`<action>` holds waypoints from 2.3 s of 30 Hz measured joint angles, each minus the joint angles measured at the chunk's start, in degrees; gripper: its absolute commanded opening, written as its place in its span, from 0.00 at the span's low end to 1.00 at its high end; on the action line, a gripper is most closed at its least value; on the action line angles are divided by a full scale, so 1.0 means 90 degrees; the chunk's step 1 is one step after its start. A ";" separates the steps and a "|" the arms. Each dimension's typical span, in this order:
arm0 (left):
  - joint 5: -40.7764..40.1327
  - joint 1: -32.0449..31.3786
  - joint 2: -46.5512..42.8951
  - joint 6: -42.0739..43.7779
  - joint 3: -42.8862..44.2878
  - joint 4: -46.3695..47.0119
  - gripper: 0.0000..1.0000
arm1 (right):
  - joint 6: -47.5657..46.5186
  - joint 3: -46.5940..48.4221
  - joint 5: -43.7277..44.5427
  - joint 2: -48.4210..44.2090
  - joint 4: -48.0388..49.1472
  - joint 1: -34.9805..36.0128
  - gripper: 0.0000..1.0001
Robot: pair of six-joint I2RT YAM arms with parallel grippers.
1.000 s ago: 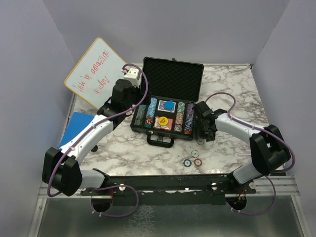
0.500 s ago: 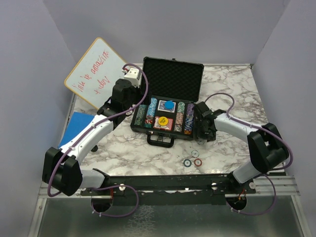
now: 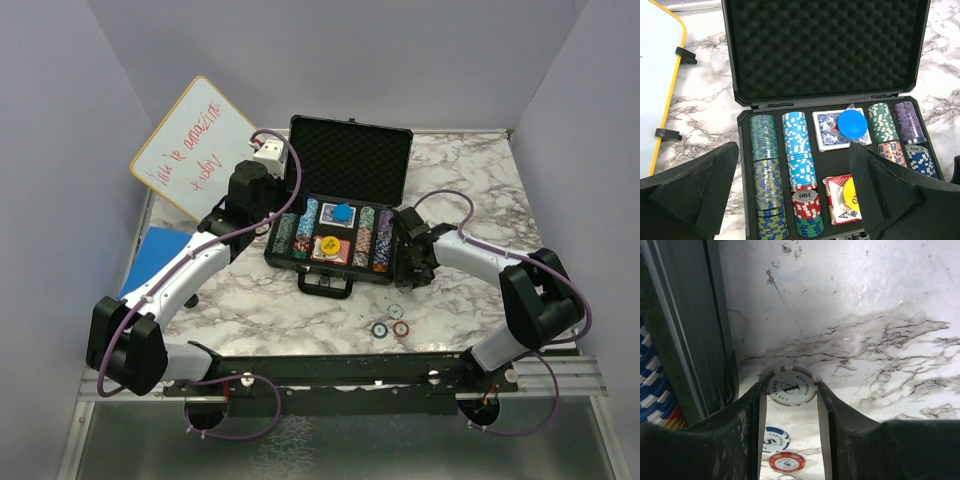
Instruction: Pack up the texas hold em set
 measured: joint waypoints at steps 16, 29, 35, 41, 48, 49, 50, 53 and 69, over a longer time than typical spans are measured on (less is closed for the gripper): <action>0.0962 0.0000 0.0022 -0.0503 -0.0532 0.0481 0.99 | 0.0046 0.0085 0.0010 -0.0556 -0.0287 -0.0036 0.58; 0.1273 0.0000 0.0112 -0.0646 -0.0576 0.0707 0.99 | -0.0425 0.0080 -0.0194 -0.0131 -0.0206 -0.0146 0.71; 0.1299 0.0000 0.0192 -0.0644 -0.0578 0.0712 0.99 | -0.0617 0.0056 -0.0277 -0.0083 -0.0199 -0.0216 0.71; 0.1299 0.0000 0.0206 -0.0644 -0.0578 0.0714 0.99 | -0.0512 0.0087 -0.0117 -0.0017 -0.0240 -0.0177 0.59; 0.1297 0.0000 0.0228 -0.0641 -0.0578 0.0714 0.99 | -0.0143 0.0126 0.0265 -0.0029 -0.0333 -0.0078 0.54; 0.1297 0.0000 0.0240 -0.0641 -0.0578 0.0714 0.99 | -0.0119 0.0124 0.0294 -0.0053 -0.0333 -0.0078 0.54; 0.1297 0.0000 0.0250 -0.0641 -0.0578 0.0716 0.99 | -0.0114 0.0121 0.0311 -0.0092 -0.0333 -0.0078 0.56; 0.1297 0.0000 0.0267 -0.0636 -0.0578 0.0714 0.99 | -0.0124 0.0114 0.0311 -0.0328 -0.0318 -0.0078 0.66; 0.1297 0.0000 0.0299 -0.0583 -0.0578 0.0716 0.99 | -0.0631 -0.0369 -0.0556 -0.0505 -0.0107 -0.0177 0.76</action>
